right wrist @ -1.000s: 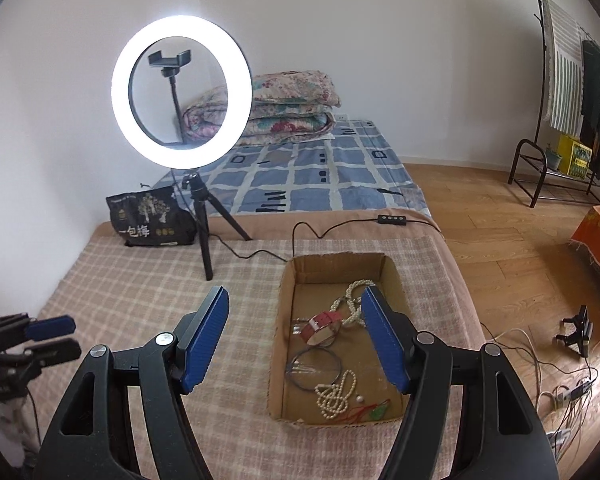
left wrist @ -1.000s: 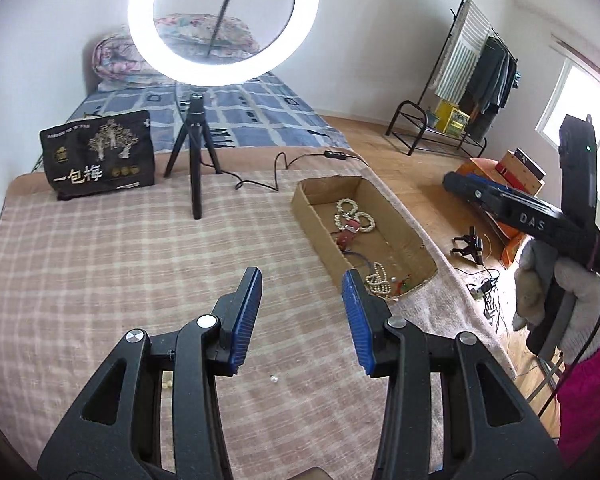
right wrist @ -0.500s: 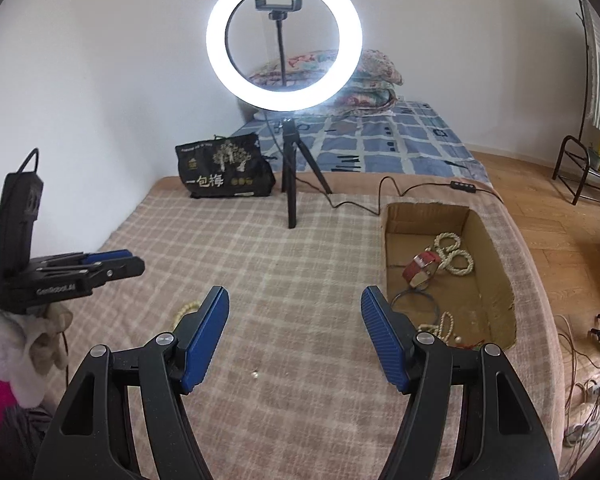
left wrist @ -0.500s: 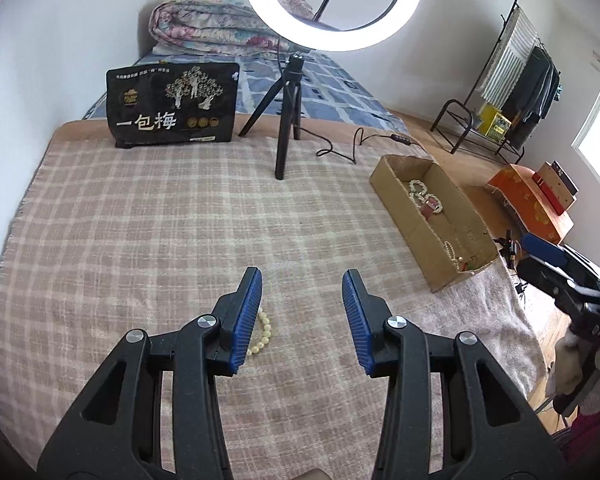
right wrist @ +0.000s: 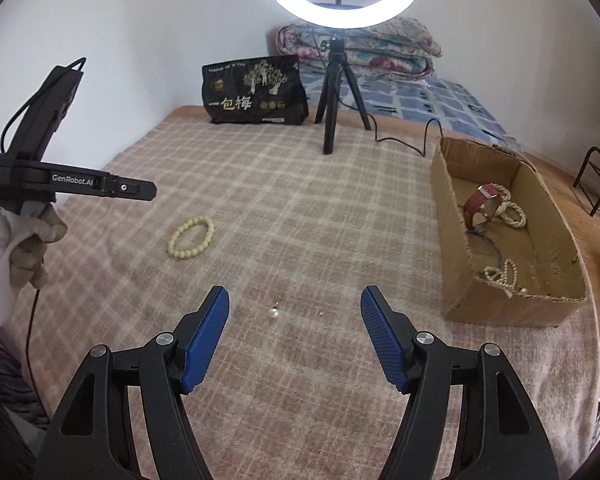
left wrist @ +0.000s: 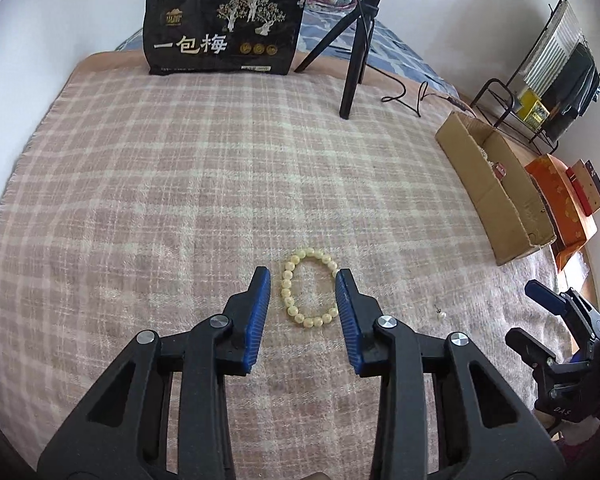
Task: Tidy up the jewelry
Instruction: 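Move the left tool to the cream bead bracelet while the right tool approaches the pearl earring, then close the left tool on the bead bracelet while the right tool grips the pearl earring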
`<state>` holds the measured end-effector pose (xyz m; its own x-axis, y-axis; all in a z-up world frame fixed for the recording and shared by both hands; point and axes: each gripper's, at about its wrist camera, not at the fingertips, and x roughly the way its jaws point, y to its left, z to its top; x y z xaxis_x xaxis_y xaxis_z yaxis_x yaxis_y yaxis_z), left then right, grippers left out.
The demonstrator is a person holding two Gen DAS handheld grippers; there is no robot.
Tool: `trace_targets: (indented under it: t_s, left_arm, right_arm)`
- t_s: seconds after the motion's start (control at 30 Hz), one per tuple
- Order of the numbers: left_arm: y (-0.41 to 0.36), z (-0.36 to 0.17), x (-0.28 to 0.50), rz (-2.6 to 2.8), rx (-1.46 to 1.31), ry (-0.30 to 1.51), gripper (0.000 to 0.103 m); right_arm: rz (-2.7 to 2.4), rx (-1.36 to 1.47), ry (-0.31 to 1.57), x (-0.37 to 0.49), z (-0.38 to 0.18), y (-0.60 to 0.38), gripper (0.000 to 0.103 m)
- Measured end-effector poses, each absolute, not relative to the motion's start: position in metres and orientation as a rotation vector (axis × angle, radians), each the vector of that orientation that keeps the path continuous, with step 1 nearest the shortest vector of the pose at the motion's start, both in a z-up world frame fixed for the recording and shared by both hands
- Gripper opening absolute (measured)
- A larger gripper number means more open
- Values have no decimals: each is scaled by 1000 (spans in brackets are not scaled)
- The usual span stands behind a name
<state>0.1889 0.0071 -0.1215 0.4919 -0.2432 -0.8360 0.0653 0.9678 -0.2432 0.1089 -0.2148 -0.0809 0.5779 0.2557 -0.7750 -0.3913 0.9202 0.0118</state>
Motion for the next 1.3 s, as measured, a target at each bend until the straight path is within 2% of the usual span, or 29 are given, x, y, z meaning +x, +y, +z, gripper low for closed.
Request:
trace_targets:
  t_s: [0.03,0.1,0.17,0.37,0.5,0.87,1.3]
  left_arm:
    - [7,-125,190,-191,-193,1052,31]
    - [7,-132,192,-193,-203,1070,29]
    - [6,-136,194,-191,-204,1078,29]
    - [4,-144,201,-196,-208,1099,28]
    - [4,-153,205,-198,-209,1124,23]
    - [3,-168,209,-185,-204,1162,23]
    - [1,-183,216,-163,-174,1177,20]
  right_arm:
    - [390,-174,882,109,-84,-212,67]
    - [413,-180,911,113,-91,-207,54]
    - [429,-176,949,119,-99,-203,47]
    - [439,-163,1024,127,-120,-197,37]
    - [423,-168,1056,131,-126,-197,34]
    - [427,-169,1080,136,-134,-194,31]
    - [429,-176,1087,141,-138,-192,21]
